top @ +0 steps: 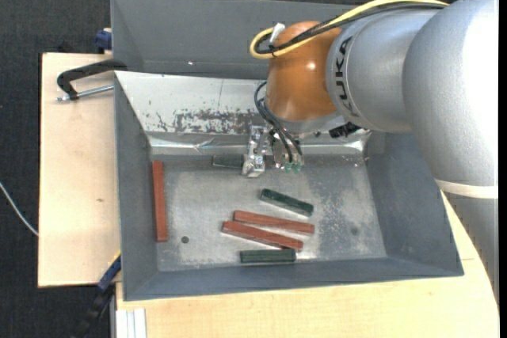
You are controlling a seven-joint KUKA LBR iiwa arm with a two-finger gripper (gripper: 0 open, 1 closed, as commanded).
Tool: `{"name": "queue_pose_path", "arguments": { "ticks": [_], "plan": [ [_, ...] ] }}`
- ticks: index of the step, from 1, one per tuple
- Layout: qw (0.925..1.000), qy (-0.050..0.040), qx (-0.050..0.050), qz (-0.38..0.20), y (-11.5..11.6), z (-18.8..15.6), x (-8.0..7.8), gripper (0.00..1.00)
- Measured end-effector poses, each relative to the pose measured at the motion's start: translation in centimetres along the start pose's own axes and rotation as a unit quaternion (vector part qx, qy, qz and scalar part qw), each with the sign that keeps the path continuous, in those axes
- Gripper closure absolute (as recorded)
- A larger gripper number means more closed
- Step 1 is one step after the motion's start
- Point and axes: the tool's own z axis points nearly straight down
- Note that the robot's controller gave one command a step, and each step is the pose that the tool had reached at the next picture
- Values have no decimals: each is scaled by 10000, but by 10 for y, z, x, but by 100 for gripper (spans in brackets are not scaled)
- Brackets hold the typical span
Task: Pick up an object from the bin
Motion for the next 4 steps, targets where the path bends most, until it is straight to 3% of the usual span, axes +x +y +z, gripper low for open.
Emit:
{"name": "queue_pose_path", "arguments": {
  "ticks": [1, 2, 3, 4],
  "plan": [
    [10000, 23, -51, -9, 8, -26, 9, 100],
    [9991, 28, -55, 428, 15, -50, 6, 0],
    [9980, 34, -54, 630, 17, -40, 5, 0],
    [9983, 34, -74, 582, 40, 6, 5, 100]
  ]
}}
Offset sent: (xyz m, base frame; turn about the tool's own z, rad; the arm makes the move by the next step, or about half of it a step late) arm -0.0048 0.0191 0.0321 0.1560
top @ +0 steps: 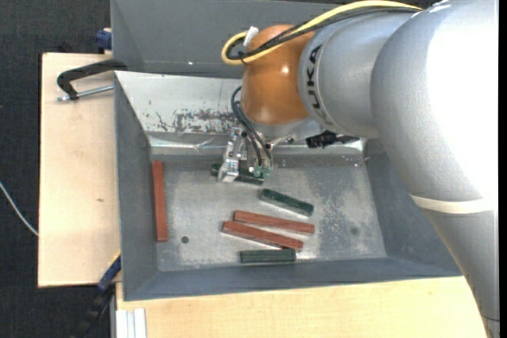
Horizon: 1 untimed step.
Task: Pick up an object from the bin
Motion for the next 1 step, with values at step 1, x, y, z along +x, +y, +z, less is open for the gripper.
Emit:
{"name": "queue_pose_path", "arguments": {
  "ticks": [1],
  "plan": [
    [10000, -2, -1, 1, 0, 0, 0, 100]
  ]
}}
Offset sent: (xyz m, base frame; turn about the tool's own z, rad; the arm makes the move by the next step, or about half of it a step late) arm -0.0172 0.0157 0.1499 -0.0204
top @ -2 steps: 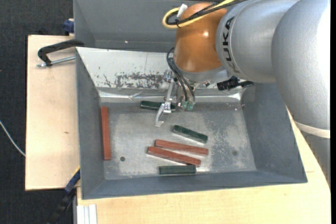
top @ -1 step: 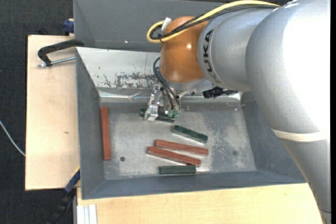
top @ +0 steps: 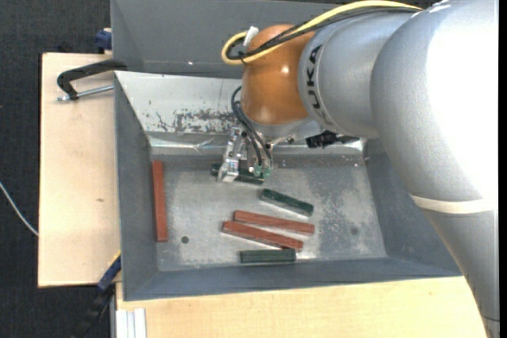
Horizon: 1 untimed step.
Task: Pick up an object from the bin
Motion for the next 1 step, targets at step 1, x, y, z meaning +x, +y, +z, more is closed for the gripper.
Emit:
{"name": "queue_pose_path", "arguments": {
  "ticks": [1],
  "plan": [
    [9999, -29, 10, -115, 15, -152, 18, 100]
  ]
}}
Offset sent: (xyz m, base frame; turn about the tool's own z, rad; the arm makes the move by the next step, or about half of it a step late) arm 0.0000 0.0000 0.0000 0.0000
